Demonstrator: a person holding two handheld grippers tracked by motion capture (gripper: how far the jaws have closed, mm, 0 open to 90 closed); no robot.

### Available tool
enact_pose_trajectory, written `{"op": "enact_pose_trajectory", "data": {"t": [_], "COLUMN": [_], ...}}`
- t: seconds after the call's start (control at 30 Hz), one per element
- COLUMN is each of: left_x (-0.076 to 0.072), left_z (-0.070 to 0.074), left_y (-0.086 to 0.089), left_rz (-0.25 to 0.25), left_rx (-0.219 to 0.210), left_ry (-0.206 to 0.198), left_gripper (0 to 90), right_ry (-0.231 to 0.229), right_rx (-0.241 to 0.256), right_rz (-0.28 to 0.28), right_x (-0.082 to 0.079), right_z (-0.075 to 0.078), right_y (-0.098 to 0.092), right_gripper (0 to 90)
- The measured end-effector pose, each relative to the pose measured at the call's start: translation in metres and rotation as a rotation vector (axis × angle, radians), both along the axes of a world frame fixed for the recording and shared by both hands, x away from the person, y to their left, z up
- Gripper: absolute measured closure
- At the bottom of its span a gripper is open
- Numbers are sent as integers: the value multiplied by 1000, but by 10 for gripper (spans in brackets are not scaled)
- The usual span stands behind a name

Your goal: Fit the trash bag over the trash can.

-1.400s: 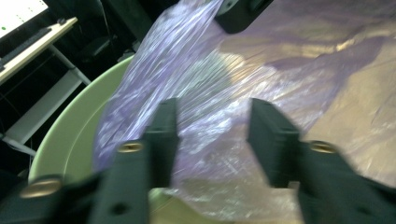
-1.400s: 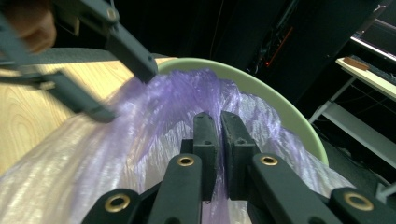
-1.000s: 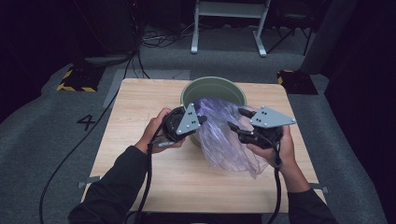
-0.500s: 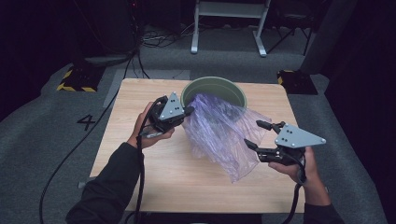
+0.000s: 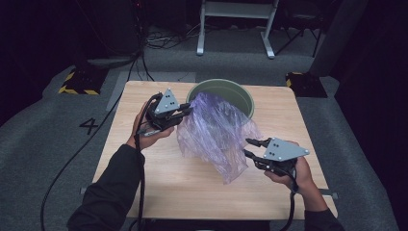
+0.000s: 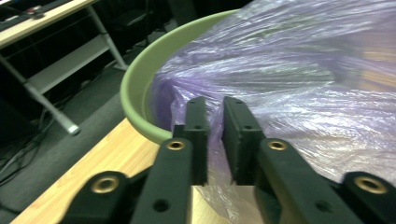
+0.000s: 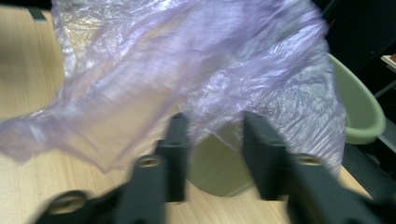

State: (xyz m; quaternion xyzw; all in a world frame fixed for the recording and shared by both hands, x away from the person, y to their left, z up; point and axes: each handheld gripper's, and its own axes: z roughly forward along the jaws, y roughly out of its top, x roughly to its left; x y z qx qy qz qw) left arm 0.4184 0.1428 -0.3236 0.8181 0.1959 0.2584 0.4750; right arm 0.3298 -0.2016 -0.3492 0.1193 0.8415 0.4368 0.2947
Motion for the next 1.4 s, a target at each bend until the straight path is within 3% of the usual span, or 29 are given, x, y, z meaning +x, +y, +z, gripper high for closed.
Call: {"op": "enact_pose_trajectory", "data": {"t": [0.07,0.17,0.2,0.33,0.5,0.6,0.7,0.83,0.97,1.07,1.17,1.2,1.23,1.27,1.33,1.4], "left_x": [-3,-9,-19,-32,-65,-77,-95,-104,-103,-98,-93,-90,-86,-84,-80,-76], "left_z": [1,2,5,7,1,-7,-23,-36,-42,-50,-52,-52,-52,-51,-48,-45], "left_y": [4,8,12,20,25,23,15,11,8,2,-1,-1,-2,-1,2,5], "left_rz": [-9,-31,-22,-54,-107,-156,-208,-217,-199,-165,-140,-130,-103,-101,-107,-112], "left_rx": [-7,-15,-16,-36,-48,-46,19,42,76,120,144,149,142,129,115,88], "left_ry": [-3,-16,-49,-56,-62,-42,-44,-35,-40,-46,-49,-58,-67,-67,-75,-66], "left_gripper": [671,602,561,450,236,181,157,158,159,206,417,417,566,613,750,820], "right_ry": [-10,-18,-21,-19,-10,-4,5,14,16,19,18,17,18,17,7,-4], "right_rx": [-12,10,20,44,57,59,67,63,64,70,71,75,84,88,95,103], "right_rz": [0,-11,-18,-41,-56,-63,-62,-68,-67,-69,-71,-72,-65,-68,-65,-52], "right_x": [2,3,3,3,4,5,7,8,8,9,9,9,9,9,8,6], "right_z": [-2,-2,-2,-2,-4,-5,-5,-6,-6,-6,-6,-6,-5,-5,-4,-4], "right_y": [5,6,5,1,-1,-1,-1,-1,0,0,0,-1,-3,-4,-6,-8], "right_gripper": [827,866,874,900,900,900,900,900,900,896,880,865,848,838,716,622]}}
